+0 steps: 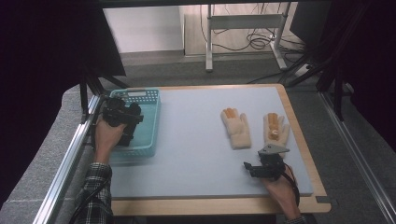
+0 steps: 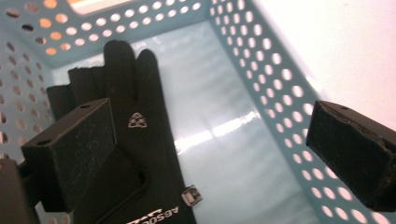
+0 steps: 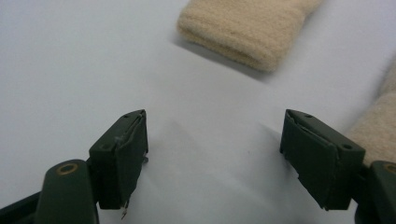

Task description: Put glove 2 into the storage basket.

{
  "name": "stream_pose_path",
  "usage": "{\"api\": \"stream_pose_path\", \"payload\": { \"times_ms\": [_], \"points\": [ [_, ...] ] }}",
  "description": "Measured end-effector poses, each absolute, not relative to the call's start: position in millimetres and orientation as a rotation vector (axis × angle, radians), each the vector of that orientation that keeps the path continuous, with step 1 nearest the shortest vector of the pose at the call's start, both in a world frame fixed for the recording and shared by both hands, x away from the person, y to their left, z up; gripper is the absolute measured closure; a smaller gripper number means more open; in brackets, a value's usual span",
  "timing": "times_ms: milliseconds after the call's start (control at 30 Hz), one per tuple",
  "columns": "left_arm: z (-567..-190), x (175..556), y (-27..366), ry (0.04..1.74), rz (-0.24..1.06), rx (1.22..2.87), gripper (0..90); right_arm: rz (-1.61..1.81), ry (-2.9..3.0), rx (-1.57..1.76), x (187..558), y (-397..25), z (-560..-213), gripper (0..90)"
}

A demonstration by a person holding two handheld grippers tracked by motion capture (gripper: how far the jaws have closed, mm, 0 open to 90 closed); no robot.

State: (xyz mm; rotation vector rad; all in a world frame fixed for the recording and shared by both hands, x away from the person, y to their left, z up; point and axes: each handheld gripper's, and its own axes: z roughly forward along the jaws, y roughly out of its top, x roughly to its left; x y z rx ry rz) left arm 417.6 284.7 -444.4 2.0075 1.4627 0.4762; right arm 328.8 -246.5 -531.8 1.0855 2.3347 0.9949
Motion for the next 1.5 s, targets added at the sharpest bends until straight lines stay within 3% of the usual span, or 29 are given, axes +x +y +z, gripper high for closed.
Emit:
{"api": "stream_pose_path", "payload": {
  "times_ms": [1033,1500],
  "points": [
    [-429.6,354.9,192.8,1.084,0.439,1.98,1.7,0.998,2.333,1.09,328.9,-246.5,-532.2,23.1],
    [-473.4,318.0,136.6,0.955,0.412,2.066,1.8,0.993,2.332,1.087,328.7,-246.1,-532.3,22.7]
  ]
}}
